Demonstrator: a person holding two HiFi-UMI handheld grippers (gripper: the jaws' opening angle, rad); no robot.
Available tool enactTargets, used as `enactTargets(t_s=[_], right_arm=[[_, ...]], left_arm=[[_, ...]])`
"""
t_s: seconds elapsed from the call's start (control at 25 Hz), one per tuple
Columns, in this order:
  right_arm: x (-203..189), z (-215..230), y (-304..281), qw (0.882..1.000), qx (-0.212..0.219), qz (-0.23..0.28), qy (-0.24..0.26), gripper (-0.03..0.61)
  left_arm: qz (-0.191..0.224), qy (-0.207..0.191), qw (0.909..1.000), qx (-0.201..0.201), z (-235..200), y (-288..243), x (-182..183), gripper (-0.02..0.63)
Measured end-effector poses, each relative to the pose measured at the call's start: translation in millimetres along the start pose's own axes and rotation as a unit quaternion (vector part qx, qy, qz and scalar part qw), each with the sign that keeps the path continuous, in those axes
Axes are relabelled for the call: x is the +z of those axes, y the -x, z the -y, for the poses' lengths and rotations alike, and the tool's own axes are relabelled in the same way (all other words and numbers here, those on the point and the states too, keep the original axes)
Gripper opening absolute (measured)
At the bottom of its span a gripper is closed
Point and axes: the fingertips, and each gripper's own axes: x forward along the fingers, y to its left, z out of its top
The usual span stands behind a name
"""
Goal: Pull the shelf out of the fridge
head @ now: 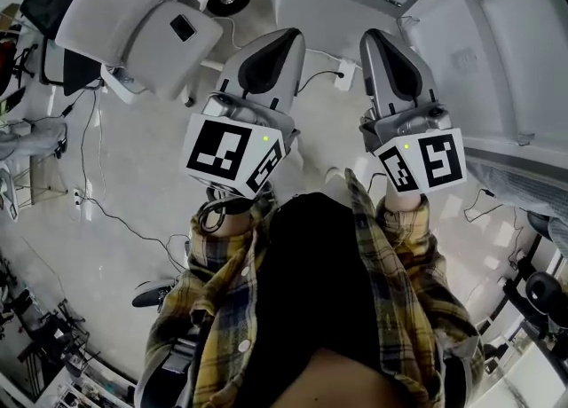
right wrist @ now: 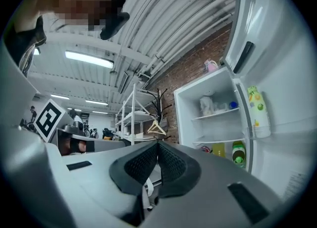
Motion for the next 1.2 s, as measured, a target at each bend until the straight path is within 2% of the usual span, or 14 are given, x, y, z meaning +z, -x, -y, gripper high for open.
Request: enactTargets(t_s=[0.24, 0.56, 0.88, 1.2], right_arm=[[-5, 0, -28, 0.999, -0.028, -0.002, -0.021, 0.018], [-14, 18, -45, 0.998, -0.053, -0.016, -0.026, 0.018], [-9, 73, -67, 0.998, -0.05, -0.002, -0.038, 0.018], [17, 142, -113, 0.999, -0.022, 0.013, -0.024, 0.018]], left_arm=[[-0.01, 0.004, 0.9996, -0.027, -36, -13, -2, 0.005], [-0.023, 0.01, 0.9981, -0.056, -48, -45, -9, 0.003], [-0.015, 0.005, 0.998, -0.061, -51, -109, -1, 0.004], [0.017, -0.001, 0.9986, -0.05, -59, -189, 35, 0.003]])
